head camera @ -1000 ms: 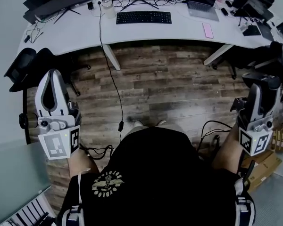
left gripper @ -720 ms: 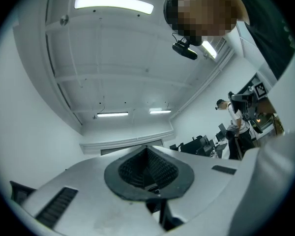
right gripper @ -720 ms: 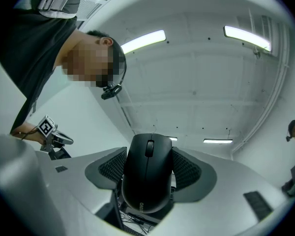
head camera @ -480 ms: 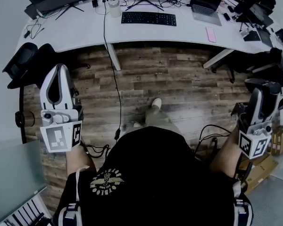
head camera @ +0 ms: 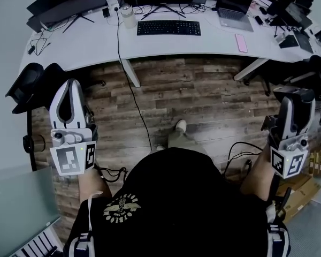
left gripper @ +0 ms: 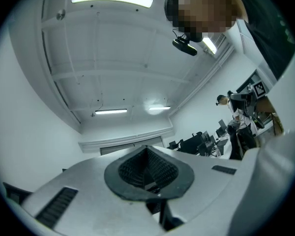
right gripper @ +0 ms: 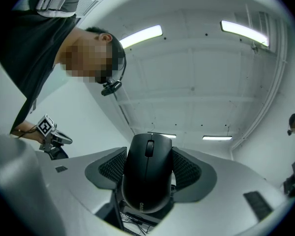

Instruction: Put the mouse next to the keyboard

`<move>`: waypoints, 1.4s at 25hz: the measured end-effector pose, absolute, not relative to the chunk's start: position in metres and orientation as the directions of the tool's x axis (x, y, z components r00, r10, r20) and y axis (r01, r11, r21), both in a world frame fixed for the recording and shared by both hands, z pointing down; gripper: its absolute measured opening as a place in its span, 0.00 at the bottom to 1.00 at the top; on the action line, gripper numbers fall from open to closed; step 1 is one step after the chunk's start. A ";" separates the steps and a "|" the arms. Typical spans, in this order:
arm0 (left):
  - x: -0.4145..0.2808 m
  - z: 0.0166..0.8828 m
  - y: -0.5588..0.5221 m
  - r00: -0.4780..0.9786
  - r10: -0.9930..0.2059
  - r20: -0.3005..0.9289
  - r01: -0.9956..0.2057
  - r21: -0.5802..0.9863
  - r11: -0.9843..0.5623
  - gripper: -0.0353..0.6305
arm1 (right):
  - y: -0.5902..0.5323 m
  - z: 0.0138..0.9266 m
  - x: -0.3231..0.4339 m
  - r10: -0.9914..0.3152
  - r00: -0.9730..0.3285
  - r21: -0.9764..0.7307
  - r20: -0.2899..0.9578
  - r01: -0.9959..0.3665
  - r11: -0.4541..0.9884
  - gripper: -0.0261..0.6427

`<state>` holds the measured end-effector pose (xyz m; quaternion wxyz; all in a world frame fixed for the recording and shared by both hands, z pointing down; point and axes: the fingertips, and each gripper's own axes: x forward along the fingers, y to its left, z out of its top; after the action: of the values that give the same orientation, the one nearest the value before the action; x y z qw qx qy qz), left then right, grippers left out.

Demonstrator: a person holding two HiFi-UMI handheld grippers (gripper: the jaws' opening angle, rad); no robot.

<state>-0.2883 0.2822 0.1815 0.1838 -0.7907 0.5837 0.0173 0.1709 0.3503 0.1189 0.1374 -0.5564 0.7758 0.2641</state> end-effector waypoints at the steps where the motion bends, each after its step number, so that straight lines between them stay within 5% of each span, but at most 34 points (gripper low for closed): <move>1: -0.287 0.181 0.277 0.316 -0.918 -0.241 -0.930 -0.270 -0.249 0.06 | 0.345 0.119 0.172 -0.791 -0.344 0.261 -0.506 -0.935 0.239 0.47; 35: -0.186 0.167 0.110 0.260 -0.932 -0.252 -0.947 -0.256 -0.195 0.06 | 0.153 0.138 0.267 -0.773 -0.412 0.231 -0.483 -0.911 0.341 0.47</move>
<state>-0.1861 0.1102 0.1671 0.1816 -0.7727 0.6079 0.0204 0.2667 0.1533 0.1379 0.1457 -0.5224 0.8058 0.2378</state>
